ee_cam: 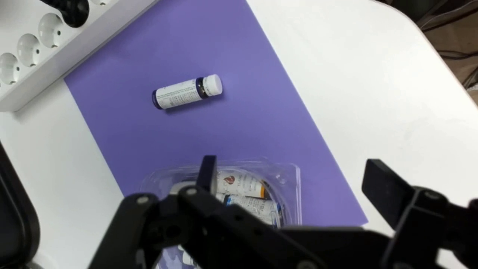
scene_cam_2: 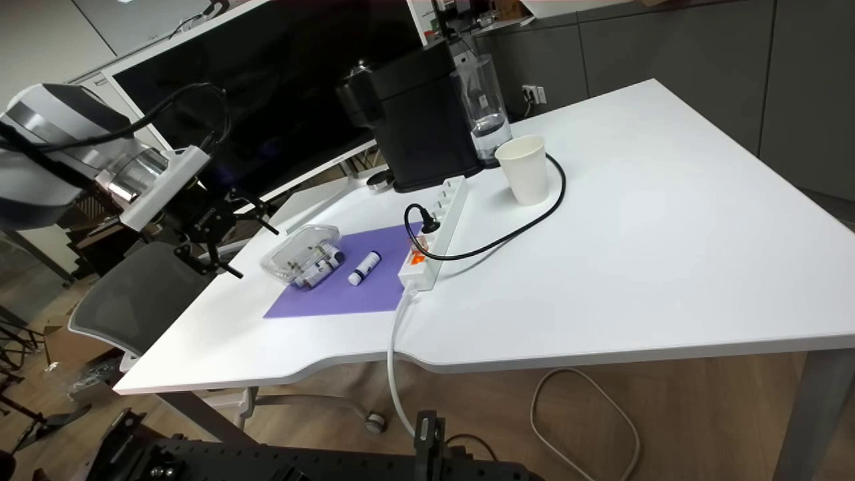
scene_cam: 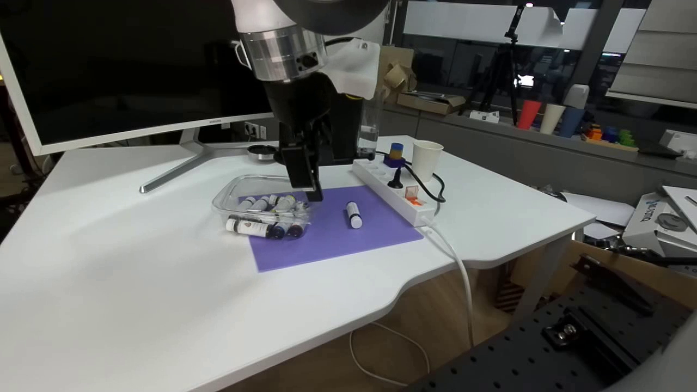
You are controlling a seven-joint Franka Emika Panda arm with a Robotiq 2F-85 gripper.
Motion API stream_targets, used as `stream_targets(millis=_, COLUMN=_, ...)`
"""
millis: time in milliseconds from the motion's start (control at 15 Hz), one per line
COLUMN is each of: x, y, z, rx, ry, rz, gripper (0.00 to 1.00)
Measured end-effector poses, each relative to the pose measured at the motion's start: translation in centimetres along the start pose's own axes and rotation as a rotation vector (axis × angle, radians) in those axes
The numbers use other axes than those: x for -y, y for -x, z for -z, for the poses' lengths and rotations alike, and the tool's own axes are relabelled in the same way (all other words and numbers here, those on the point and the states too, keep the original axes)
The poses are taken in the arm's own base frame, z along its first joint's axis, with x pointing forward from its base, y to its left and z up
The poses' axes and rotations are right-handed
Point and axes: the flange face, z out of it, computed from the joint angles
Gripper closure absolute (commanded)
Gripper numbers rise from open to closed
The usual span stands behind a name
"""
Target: Open the container on the table
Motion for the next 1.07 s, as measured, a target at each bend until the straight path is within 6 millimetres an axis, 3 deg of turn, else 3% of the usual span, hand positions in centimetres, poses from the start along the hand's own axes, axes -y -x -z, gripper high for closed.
stream_targets(millis=467, x=-0.6, y=0.9, z=-1.9, rx=0.024, ry=0.167, rz=0.06, gripper=0.0)
stream_targets(millis=1067, x=2.1, y=-1.0, z=-4.7, rx=-0.023, ry=0.295, rz=0.096, gripper=0.0)
